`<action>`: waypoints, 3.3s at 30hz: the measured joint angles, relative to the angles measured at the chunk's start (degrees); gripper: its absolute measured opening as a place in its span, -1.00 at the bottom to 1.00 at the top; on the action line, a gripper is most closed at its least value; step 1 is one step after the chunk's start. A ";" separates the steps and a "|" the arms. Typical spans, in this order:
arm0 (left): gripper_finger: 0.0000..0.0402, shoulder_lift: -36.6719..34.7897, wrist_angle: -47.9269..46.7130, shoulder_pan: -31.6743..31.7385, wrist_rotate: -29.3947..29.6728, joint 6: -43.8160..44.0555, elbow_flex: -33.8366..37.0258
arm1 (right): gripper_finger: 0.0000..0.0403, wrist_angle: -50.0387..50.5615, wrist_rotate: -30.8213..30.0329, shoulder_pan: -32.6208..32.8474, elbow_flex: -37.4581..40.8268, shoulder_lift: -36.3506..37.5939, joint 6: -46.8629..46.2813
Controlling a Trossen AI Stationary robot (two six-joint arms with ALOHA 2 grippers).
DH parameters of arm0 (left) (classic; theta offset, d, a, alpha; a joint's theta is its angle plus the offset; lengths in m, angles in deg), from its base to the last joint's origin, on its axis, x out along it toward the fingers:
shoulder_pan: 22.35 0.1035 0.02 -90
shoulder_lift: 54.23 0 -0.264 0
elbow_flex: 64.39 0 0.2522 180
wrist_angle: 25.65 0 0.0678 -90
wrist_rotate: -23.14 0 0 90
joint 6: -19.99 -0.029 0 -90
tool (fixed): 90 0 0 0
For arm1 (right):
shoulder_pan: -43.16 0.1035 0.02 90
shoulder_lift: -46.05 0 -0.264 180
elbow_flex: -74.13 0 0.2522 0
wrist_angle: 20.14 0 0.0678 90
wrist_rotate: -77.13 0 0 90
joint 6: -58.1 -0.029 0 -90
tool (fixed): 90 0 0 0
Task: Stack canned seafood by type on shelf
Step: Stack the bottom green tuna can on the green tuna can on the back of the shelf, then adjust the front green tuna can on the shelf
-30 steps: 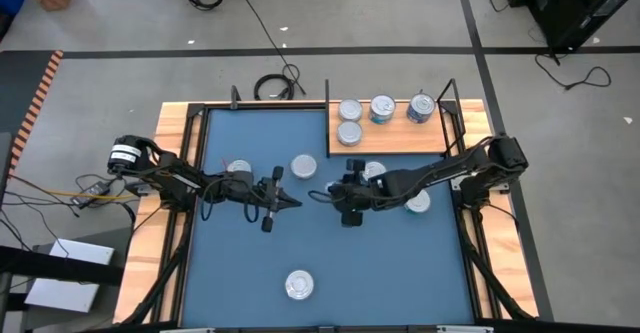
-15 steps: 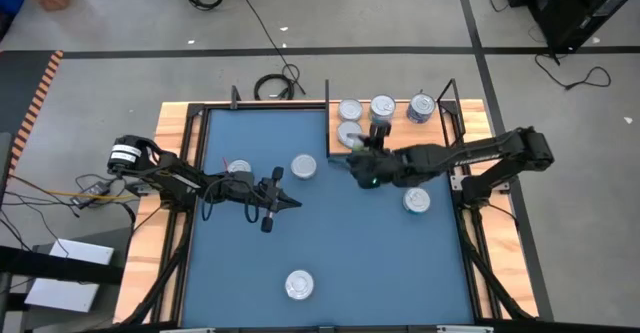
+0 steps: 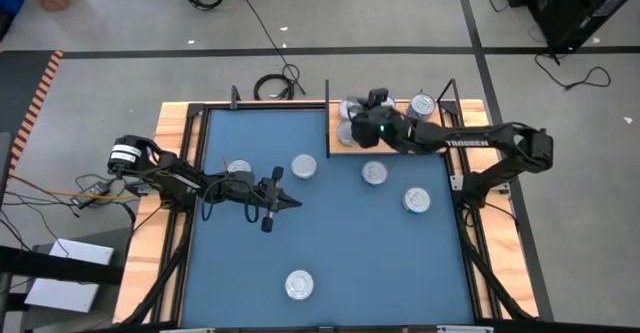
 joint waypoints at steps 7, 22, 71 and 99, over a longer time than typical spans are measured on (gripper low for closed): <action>-1.00 0.00 0.23 0.00 0.23 -0.07 -0.02 | -0.29 -6.80 6.37 -5.86 0.07 -7.91 1.59; -1.00 0.00 0.13 0.00 0.47 -0.10 -0.02 | -0.13 -15.03 6.36 -6.88 -0.04 -14.97 4.45; -1.00 0.00 -0.56 0.00 0.31 0.32 0.03 | 0.10 5.16 11.02 -5.77 -8.19 -14.88 -16.20; -1.00 0.00 -1.19 0.00 0.32 0.36 0.04 | -0.10 9.69 11.76 -4.44 -8.26 -9.55 -24.95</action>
